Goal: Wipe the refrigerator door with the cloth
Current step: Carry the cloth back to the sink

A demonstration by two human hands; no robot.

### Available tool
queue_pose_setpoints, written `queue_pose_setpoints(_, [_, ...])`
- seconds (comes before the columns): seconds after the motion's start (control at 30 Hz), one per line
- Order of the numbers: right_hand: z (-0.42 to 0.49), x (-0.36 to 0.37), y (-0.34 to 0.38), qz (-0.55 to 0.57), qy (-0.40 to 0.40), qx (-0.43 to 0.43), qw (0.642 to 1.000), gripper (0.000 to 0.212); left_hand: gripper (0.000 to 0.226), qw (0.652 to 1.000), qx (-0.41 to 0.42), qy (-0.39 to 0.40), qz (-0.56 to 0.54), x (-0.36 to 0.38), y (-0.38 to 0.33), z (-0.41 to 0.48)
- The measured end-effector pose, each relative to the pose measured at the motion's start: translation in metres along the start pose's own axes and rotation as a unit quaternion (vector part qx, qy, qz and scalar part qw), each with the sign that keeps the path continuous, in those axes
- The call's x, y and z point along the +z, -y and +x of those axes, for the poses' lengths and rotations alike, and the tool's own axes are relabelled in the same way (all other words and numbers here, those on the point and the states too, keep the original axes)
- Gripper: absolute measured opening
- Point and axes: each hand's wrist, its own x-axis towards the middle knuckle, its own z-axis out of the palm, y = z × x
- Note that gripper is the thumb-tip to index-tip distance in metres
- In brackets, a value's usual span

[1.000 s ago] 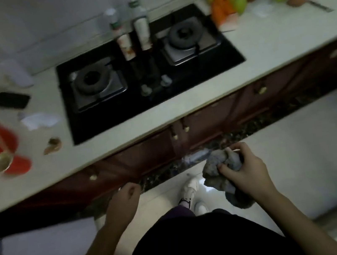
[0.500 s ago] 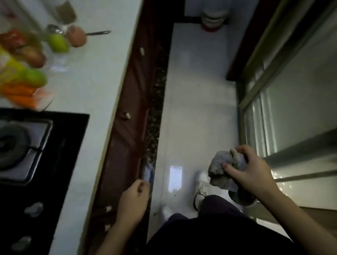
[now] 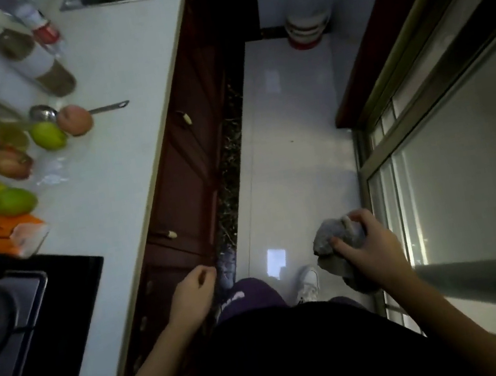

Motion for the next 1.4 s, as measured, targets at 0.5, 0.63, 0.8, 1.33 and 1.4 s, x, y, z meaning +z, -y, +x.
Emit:
queue_pose_setpoints(0.5, [0.227,-0.050,0.091,0.059,-0.026,0.021,0.998,0.043,0.026,0.993,-0.078,0.004,-0.092,-0.033,-0.140,0.198])
queue_pose_setpoints(0.63, [0.280,-0.083,0.110,0.093,-0.113,0.064,0.987,0.041,0.024,0.997,-0.011,0.070,-0.030,-0.040,-0.223,0.267])
queue_pose_setpoints(0.8, [0.351,-0.115,0.117,0.121,-0.187,0.106,0.969,0.037,0.020,0.990,0.076,0.112,0.036,-0.054,-0.330,0.353])
queue_pose_setpoints(1.33, [0.707,-0.165,0.253,0.126,0.018,0.011,0.992,0.037,0.028,0.995,-0.073,-0.035,-0.063,-0.113,-0.470,0.534])
queue_pose_setpoints(1.4, [0.743,-0.164,0.286,0.109,0.052,-0.032,0.992,0.036,0.027,0.991,-0.090,-0.066,-0.072,-0.126,-0.479,0.549])
